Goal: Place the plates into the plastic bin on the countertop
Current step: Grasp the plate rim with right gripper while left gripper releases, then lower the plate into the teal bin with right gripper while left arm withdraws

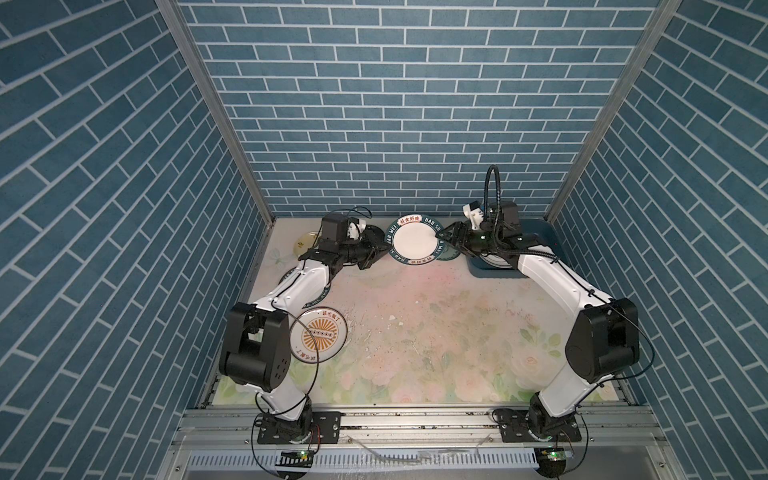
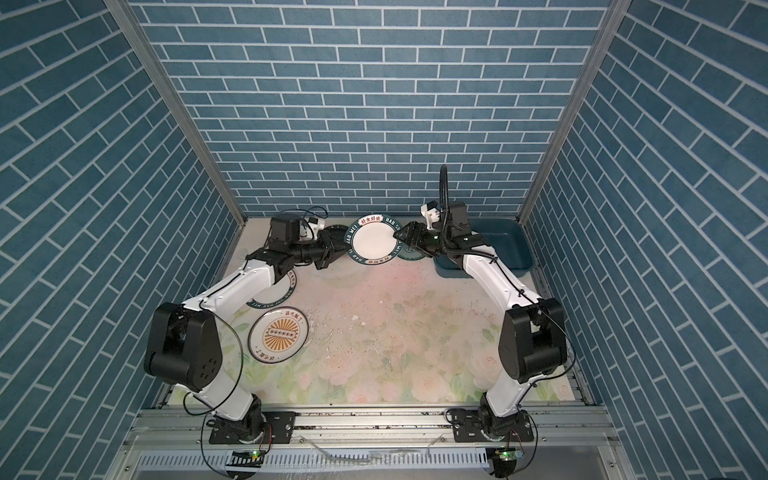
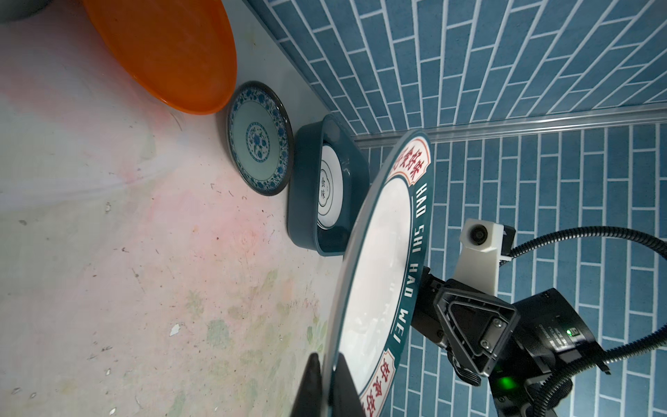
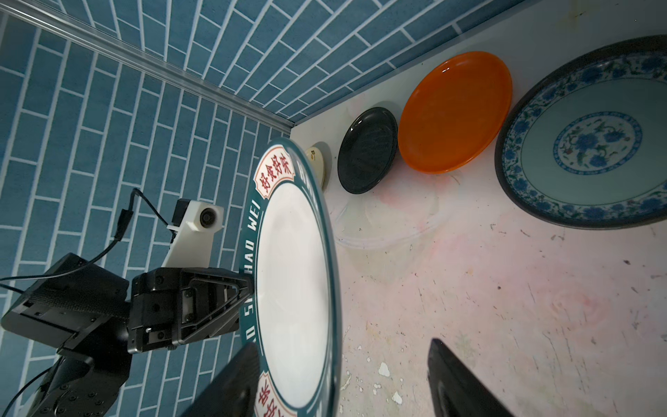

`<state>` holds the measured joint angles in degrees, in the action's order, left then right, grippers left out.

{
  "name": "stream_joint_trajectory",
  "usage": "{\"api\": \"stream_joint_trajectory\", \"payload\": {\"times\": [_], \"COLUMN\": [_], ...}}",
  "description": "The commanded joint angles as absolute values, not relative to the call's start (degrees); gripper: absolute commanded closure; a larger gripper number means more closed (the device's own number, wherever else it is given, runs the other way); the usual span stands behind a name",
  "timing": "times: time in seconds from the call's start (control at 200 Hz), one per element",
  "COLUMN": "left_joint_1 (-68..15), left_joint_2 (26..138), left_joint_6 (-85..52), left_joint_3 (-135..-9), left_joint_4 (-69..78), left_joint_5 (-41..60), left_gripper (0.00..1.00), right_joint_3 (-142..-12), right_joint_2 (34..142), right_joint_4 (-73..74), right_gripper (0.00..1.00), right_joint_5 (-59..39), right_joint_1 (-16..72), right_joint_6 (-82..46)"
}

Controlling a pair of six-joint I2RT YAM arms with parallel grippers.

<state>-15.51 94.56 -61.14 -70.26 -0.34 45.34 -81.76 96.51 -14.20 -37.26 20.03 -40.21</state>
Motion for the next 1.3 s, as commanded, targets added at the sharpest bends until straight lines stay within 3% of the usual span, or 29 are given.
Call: {"api": "stream_joint_trajectory", "payload": {"times": [0.0,0.32,0.705,0.785,0.88,0.94,1.03,1.15,1.29], "left_joint_1": [-16.13,-16.83,-17.14,-17.14,-17.14,-17.14,-17.14,-17.13,-17.13], "left_joint_2": [94.75,93.78,93.29,93.06,92.38,91.87,90.87,88.38,85.17], "left_joint_6": [-62.49,-57.85,-57.55,-57.49,-57.33,-56.76,-54.72,-49.24,-43.68], "left_joint_3": [-71.98,-73.88,-73.60,-73.35,-73.21,-73.14,-73.32,-74.47,-75.71], "left_joint_4": [3.19,-1.83,-1.75,-1.58,-1.56,-1.91,-4.68,-13.51,-20.09], "left_joint_5": [47.03,44.98,44.81,44.71,44.42,44.16,42.47,36.41,31.40], "left_gripper": [0.98,0.97,0.94,0.83,0.57,0.35,0.16,0.06,0.01], "right_joint_3": [-82.97,-82.62,-81.92,-81.96,-82.27,-82.35,-82.59,-82.66,-82.86], "right_joint_2": [97.01,97.29,97.38,97.38,97.47,97.56,97.65,97.56,97.73], "right_joint_4": [-14.24,-16.48,-18.20,-18.67,-18.51,-18.13,-17.89,-18.46,-19.87], "right_gripper": [0.35,0.67,0.97,1.00,1.00,1.00,1.00,1.00,1.00], "right_joint_5": [-38.72,-37.09,-34.70,-34.02,-33.99,-34.10,-34.10,-32.60,-30.91], "right_joint_1": [20.04,20.04,20.07,20.01,20.04,20.00,20.04,19.96,19.13], "right_joint_6": [-40.52,-40.78,-40.83,-40.96,-41.71,-42.17,-42.54,-42.89,-43.08]}}
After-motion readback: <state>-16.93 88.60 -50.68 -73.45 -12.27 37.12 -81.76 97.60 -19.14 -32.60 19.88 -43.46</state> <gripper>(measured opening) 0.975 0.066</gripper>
